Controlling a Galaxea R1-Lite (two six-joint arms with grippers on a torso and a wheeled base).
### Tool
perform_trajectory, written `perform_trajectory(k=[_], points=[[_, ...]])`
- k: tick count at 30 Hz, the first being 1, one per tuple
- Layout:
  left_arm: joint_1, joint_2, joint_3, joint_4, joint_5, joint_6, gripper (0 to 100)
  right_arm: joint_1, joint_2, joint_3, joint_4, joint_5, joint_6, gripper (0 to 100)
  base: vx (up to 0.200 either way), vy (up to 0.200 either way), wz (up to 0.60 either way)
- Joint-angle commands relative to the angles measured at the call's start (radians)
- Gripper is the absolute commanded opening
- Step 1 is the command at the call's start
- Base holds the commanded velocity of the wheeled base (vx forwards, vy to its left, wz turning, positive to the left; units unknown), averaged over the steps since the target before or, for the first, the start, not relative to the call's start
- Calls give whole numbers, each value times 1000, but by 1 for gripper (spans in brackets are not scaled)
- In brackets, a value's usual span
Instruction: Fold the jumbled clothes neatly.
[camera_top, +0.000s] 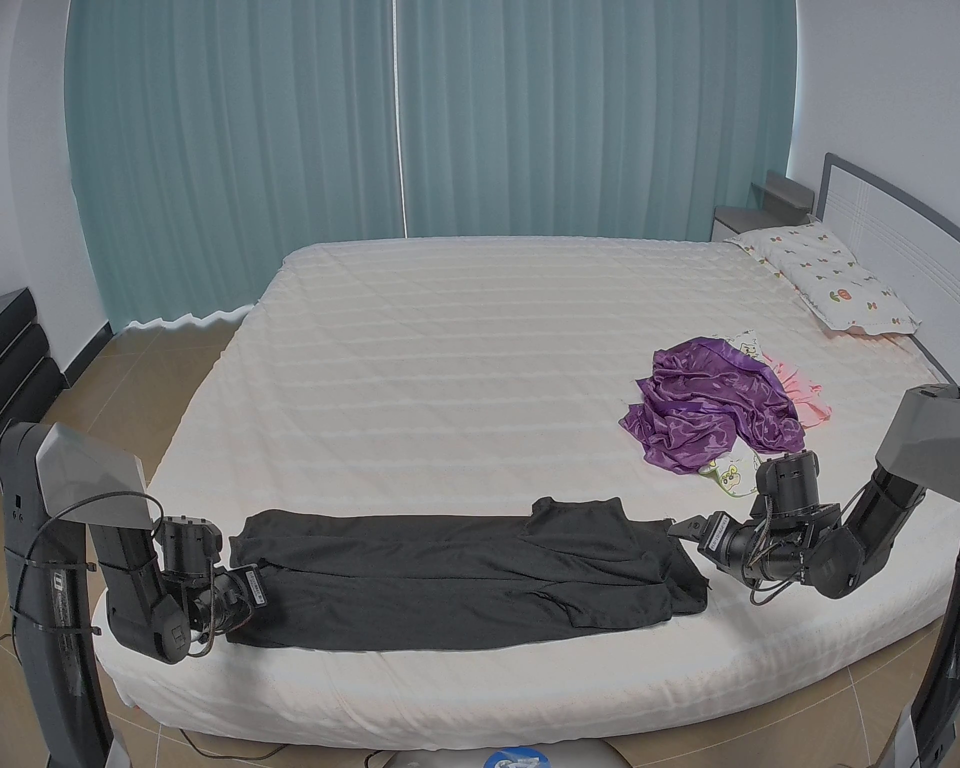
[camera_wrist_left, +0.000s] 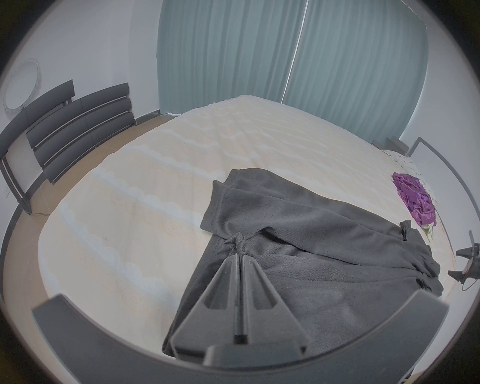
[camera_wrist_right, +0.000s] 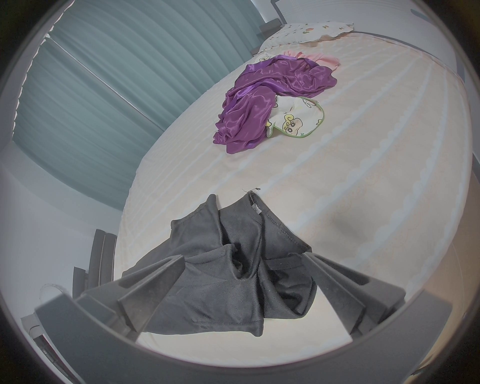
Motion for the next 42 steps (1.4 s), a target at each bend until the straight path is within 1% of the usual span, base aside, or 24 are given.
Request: perform_trajectory(k=[1, 3, 4, 10, 13, 17, 20, 22, 25, 27, 31, 35, 37, 38, 39, 40, 42], points=[[4, -2, 2, 1, 1, 0, 0, 1, -1, 0, 0, -1, 4, 100, 0, 0, 0], [7, -2, 5, -1, 2, 1, 0, 1, -2, 0, 0, -1, 7, 100, 0, 0, 0], [7, -2, 5, -1, 2, 1, 100, 1, -2, 0, 0, -1, 7, 100, 0, 0, 0], [16, -9, 13, -3, 8, -6, 100, 2, -2, 2, 0, -1, 9, 100, 0, 0, 0], [58, -98, 38, 4, -27, -16, 100, 2, -2, 11, -5, -1, 9, 100, 0, 0, 0], [81, -178, 28, 20, -88, -14, 100, 4, -4, 13, -5, 0, 9, 100, 0, 0, 0], [84, -206, -34, 136, -102, -5, 100, 5, -1, 11, -5, 2, 9, 100, 0, 0, 0], [82, -203, -107, 263, -127, -2, 100, 5, 1, 13, -5, 2, 9, 100, 0, 0, 0], [84, -204, -174, 402, -231, -2, 100, 2, 1, 20, -5, 5, 11, 100, 0, 0, 0], [84, -200, -202, 433, -269, 12, 100, -2, -2, 25, -5, 11, 9, 100, 0, 0, 0], [82, -149, -245, 438, -268, 101, 100, -13, -2, 33, -5, 20, 9, 100, 0, 0, 0], [81, -98, -281, 441, -266, 126, 100, -13, -4, 40, -7, 20, 7, 100, 0, 0, 0], [84, -81, -294, 444, -265, 159, 100, -13, -4, 43, -11, 20, 9, 100, 0, 0, 0], [85, -66, -304, 453, -259, 191, 100, -13, -2, 49, -19, 22, 9, 100, 0, 0, 0], [85, -66, -304, 453, -259, 191, 100, -13, -2, 49, -19, 22, 9, 100, 0, 0, 0], [89, -52, -318, 471, -219, 227, 100, -13, -1, 60, -34, 25, 9, 100, 0, 0, 0], [89, -46, -329, 476, -176, 239, 100, -13, 2, 72, -53, 26, 7, 100, 0, 0, 0]])
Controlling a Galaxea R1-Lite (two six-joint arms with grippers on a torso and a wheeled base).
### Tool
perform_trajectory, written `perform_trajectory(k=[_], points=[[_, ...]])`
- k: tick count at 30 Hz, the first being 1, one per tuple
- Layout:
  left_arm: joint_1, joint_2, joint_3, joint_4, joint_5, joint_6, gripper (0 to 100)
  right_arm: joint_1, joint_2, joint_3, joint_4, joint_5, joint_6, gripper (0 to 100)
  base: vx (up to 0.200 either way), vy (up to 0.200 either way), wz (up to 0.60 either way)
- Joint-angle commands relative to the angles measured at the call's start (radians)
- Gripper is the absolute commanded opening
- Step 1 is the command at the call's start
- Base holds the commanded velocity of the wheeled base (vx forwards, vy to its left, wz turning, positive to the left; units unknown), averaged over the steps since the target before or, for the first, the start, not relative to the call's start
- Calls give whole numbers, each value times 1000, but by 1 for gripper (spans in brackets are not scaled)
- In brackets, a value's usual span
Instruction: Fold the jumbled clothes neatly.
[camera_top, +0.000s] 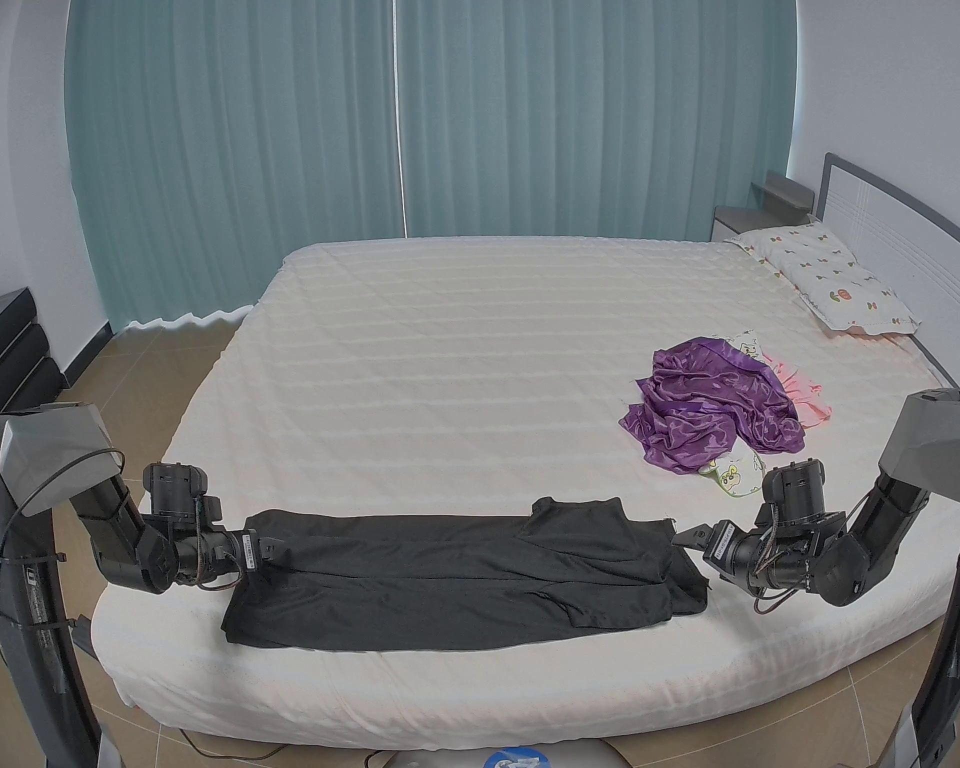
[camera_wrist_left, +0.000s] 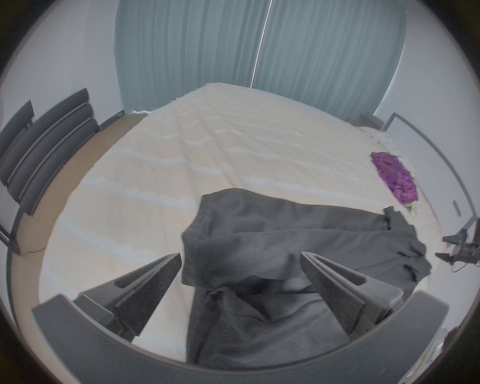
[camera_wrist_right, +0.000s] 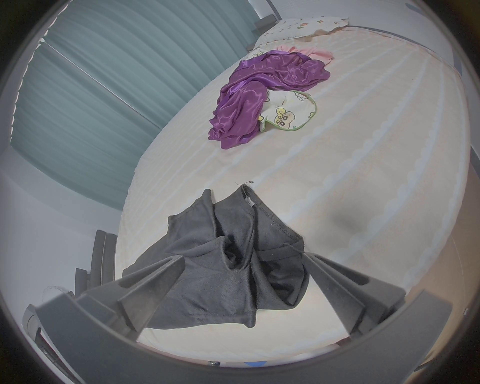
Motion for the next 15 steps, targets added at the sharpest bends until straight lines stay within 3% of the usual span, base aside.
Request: perform_trajectory(k=[1, 15], points=[[4, 53, -34, 12, 63, 29, 100, 0, 7, 28, -35, 5, -1, 100, 0, 0, 0], [-14, 65, -33, 10, 67, 37, 100, 0, 10, 36, -56, 9, -3, 100, 0, 0, 0]])
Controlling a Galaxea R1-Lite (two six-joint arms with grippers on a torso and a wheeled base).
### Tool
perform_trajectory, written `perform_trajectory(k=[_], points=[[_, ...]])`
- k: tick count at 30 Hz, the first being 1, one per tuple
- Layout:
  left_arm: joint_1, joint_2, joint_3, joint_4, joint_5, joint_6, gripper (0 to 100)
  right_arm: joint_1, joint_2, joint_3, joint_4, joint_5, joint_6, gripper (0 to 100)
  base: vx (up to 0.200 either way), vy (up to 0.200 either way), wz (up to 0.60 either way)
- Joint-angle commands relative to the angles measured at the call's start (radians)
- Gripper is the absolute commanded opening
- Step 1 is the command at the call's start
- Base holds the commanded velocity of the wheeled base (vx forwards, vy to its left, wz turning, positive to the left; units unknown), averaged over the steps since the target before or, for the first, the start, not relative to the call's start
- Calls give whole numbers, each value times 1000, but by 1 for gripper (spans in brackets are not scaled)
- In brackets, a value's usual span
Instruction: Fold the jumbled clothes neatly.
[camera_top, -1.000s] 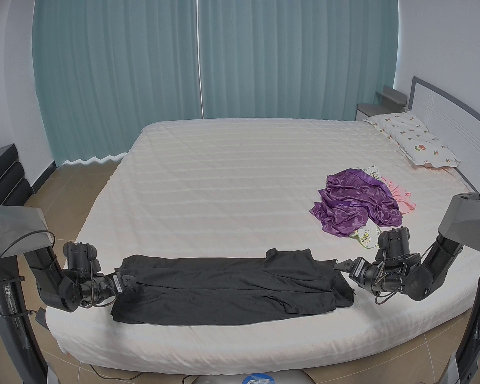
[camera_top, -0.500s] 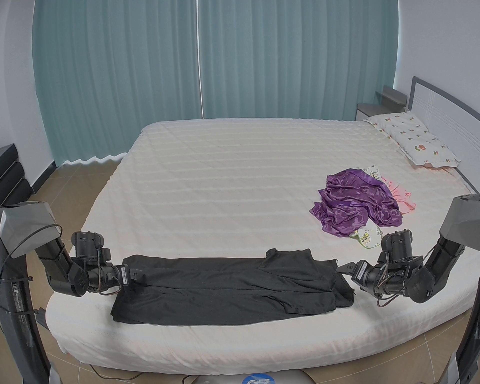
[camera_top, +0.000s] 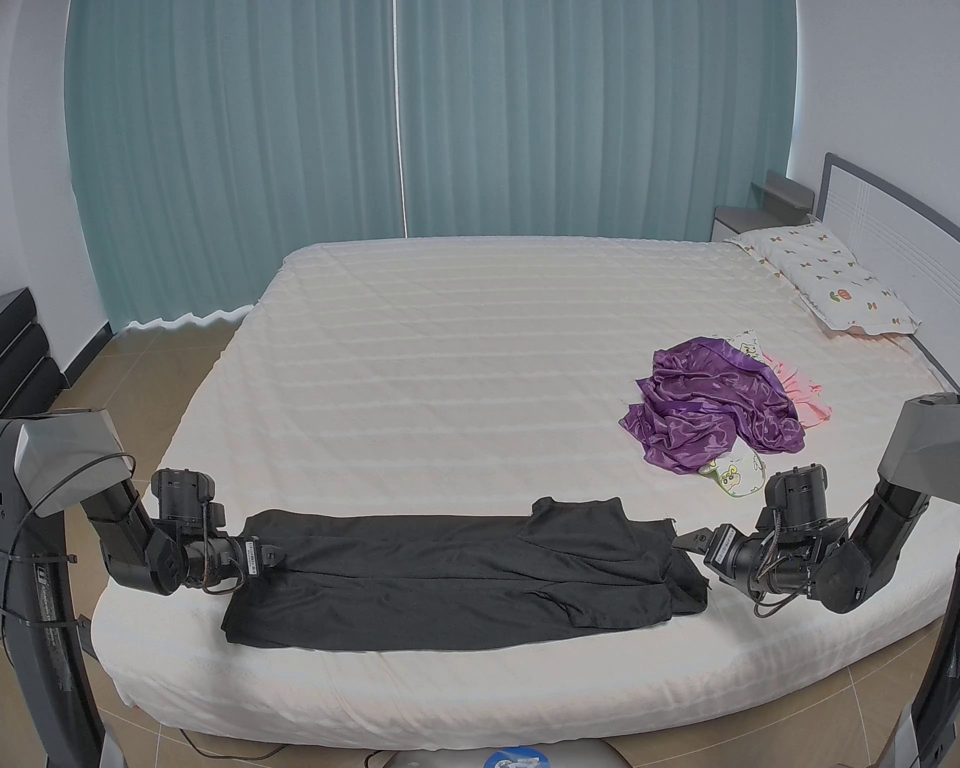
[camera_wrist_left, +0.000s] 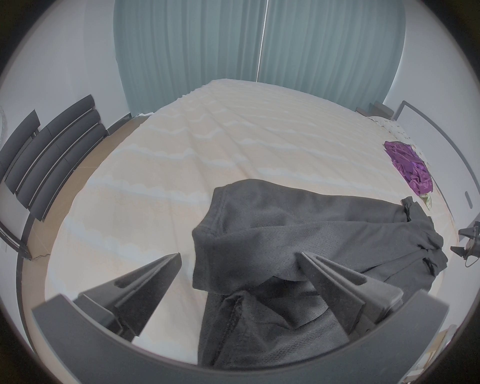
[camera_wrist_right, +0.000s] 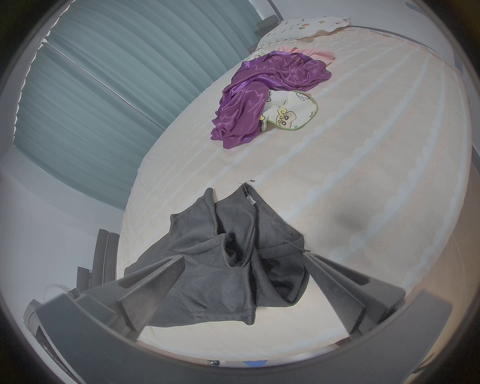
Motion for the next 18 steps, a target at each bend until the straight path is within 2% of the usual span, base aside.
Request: perform_trajectory(k=[1, 9, 10, 18], points=[[-18, 27, 4, -3, -3, -2, 100, 0, 6, 0, 0, 0, 2, 100, 0, 0, 0], [-31, 81, -16, -7, -9, -3, 100, -1, 2, 0, 0, 0, 2, 100, 0, 0, 0], [-32, 81, -16, -6, -9, -3, 0, -1, 4, 0, 0, 2, 2, 100, 0, 0, 0], [-31, 75, -11, -7, -8, -6, 0, 0, 9, -3, -2, 2, 2, 100, 0, 0, 0]])
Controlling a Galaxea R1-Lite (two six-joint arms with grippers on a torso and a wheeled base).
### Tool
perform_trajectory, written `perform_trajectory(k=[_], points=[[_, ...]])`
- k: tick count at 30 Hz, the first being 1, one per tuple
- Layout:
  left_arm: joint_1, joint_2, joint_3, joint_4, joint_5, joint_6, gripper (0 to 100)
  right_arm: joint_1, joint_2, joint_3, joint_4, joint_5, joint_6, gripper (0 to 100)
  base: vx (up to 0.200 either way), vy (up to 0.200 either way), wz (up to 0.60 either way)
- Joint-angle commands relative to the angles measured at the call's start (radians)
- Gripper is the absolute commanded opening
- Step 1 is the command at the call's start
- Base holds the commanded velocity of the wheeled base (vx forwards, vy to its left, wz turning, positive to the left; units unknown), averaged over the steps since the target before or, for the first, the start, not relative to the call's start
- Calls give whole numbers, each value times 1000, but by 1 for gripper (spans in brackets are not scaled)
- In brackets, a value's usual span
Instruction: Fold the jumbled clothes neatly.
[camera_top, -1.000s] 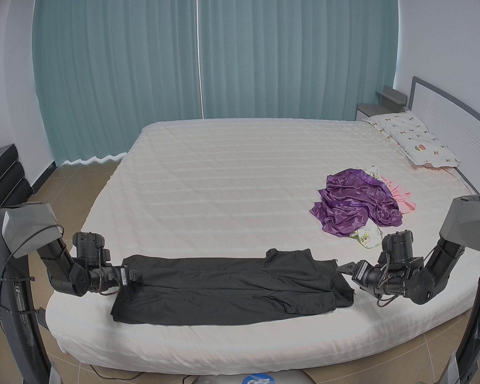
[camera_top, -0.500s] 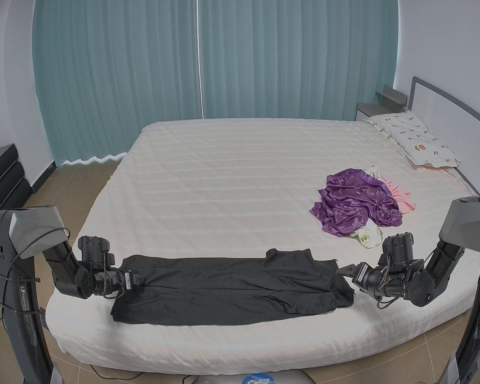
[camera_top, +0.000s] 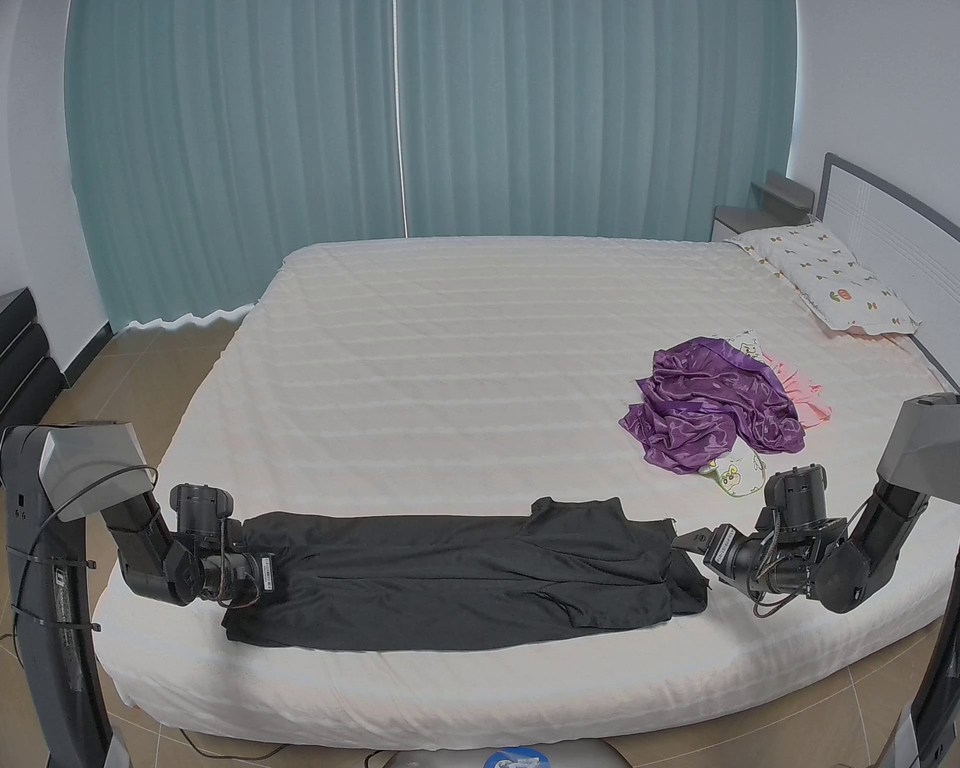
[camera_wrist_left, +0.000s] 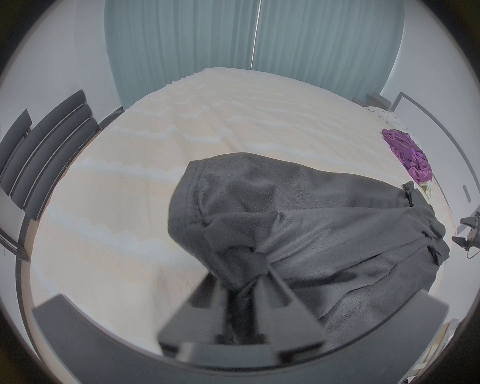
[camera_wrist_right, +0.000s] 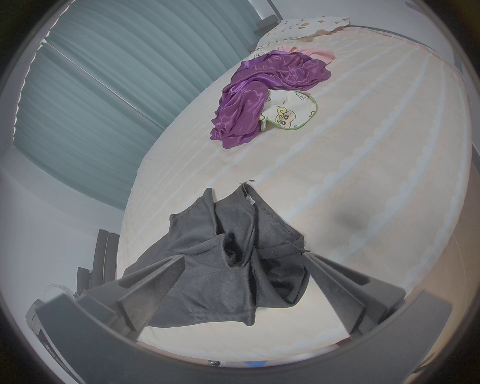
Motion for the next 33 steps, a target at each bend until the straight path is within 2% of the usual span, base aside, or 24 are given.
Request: perform_trajectory(k=[1, 16, 20, 23, 29, 33], points=[[3, -1, 9, 1, 1, -1, 0, 0, 4, 0, 0, 2, 2, 100, 0, 0, 0], [2, -96, 87, -49, 18, -4, 0, 3, -43, 10, 1, 5, -5, 100, 0, 0, 0], [2, -96, 85, -51, 39, -6, 0, 3, -45, 15, 0, 5, -2, 100, 0, 0, 0], [3, -94, 81, -51, 50, -7, 0, 3, -46, 18, 0, 5, -2, 100, -200, 0, 0], [3, -94, 70, -60, 52, -7, 0, 3, -52, 19, 0, 7, 0, 100, 0, 0, 0], [0, -90, 58, -69, 53, -40, 0, 1, -52, 21, -2, 7, 0, 100, 0, 0, 0]])
